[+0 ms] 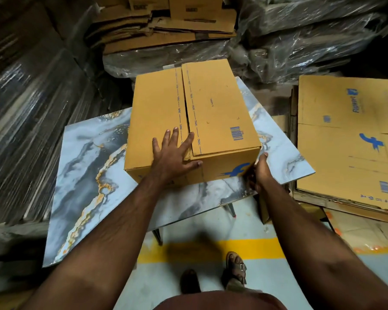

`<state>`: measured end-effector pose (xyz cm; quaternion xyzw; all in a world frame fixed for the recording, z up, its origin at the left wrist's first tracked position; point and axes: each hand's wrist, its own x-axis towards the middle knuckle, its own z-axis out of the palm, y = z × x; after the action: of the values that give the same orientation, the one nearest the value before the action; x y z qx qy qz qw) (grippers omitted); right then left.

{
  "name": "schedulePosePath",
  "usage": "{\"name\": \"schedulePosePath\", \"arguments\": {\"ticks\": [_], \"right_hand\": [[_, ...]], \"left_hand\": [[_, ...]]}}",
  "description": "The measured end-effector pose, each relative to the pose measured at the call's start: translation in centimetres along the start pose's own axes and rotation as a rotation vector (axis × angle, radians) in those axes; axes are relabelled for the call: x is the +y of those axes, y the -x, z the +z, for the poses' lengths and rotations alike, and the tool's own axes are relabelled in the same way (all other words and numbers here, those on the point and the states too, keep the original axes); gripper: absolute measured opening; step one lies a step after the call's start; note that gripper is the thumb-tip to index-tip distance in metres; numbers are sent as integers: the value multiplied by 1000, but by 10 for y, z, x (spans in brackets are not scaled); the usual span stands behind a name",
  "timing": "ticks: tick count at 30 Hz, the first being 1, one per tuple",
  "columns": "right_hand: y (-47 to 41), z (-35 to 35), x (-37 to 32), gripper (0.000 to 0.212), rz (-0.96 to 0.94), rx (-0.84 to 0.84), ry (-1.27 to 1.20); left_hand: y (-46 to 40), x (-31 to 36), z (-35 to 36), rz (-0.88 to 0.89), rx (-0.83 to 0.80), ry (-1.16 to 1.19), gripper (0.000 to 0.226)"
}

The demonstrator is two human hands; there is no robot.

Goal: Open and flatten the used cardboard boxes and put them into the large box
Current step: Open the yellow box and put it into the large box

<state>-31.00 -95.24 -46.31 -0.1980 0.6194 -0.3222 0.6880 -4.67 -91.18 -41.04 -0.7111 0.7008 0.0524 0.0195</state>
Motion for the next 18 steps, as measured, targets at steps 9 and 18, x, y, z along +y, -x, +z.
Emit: {"name": "schedulePosePath", "arguments": {"ticks": [9, 18], "right_hand": [[12, 21, -13, 84, -53, -158, -285], [96, 106, -129, 60, -651, -562, -74]], "left_hand": [[14, -39, -25, -39, 51, 191, 105], [22, -55, -66, -152, 507, 1165, 81]]}}
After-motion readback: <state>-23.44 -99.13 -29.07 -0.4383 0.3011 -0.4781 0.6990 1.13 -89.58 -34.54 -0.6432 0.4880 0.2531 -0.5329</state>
